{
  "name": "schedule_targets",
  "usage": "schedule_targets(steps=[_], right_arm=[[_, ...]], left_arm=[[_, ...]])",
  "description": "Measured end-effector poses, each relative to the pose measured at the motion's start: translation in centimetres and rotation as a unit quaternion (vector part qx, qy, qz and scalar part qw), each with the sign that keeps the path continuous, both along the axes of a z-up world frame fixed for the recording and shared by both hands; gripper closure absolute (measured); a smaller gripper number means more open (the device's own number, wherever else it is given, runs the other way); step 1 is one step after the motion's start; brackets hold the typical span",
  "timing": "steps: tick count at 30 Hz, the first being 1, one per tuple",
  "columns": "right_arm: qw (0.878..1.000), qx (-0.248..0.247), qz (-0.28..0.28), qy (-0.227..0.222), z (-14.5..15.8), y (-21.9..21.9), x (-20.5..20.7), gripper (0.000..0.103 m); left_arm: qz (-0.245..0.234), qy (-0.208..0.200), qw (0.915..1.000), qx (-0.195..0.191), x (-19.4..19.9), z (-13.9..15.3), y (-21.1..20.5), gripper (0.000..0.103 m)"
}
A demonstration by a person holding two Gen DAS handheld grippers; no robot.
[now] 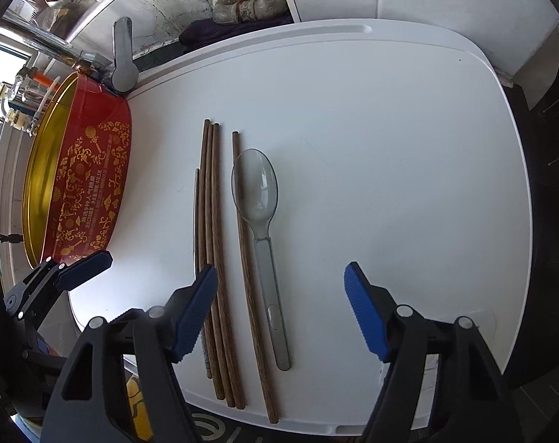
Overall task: Organize utensils
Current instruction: 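Move both tools back toward the utensils on the board, then grasp the metal chopstick with the left tool while the right tool grasps the grey spoon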
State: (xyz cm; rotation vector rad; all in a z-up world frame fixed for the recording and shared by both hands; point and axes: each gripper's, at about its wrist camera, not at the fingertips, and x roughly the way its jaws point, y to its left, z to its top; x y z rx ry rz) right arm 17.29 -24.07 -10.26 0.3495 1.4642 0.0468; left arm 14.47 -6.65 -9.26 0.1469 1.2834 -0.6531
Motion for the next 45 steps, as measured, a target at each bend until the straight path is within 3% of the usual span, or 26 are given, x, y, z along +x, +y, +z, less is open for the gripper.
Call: schedule_targets(steps=[4,7,32,37,39,42,44,45], right_arm=[[1.0,-0.016,0.013,0.001,-0.4,0.4,0.2,0.036],[0.999,-0.039,0.028,-0.001,-0.8,1.0,0.4,0.04],[0.995,-0.084,0.049,-0.006,-1.4,1.7,0.4,0.041],[0.992,-0.102,0.069,-0.005,-1.7,2.3,0.6,0.051],[0.991,-0.106,0.077,-0.004,-1.7,2.4,0.6,0.051],[0.989,-0.112,0.098,-0.006,-1.6,3.0,0.6,0.06],[0.987,-0.113,0.119,-0.008,-1.5,4.1,0.7,0.073],[0.986,-0.111,0.128,-0.004,-1.4,4.7,0.6,0.085]], left_arm=[[0.0,-0.003,1.0,0.004,0.0,-0.7,-0.9,0.034],[0.003,-0.021,0.9993,0.031,-0.1,-1.2,-1.2,0.034],[0.009,-0.038,0.9926,0.115,0.6,-4.1,-2.1,0.034],[0.006,-0.036,0.9924,0.118,0.7,-4.1,-2.2,0.034],[0.01,-0.034,0.9924,0.118,0.6,-4.1,-2.2,0.036],[0.016,-0.033,0.9921,0.12,0.0,-3.8,-2.1,0.052],[0.01,-0.03,0.992,0.123,-0.5,-3.6,-2.1,0.084],[0.008,-0.026,0.9918,0.125,-0.8,-3.5,-2.2,0.093]])
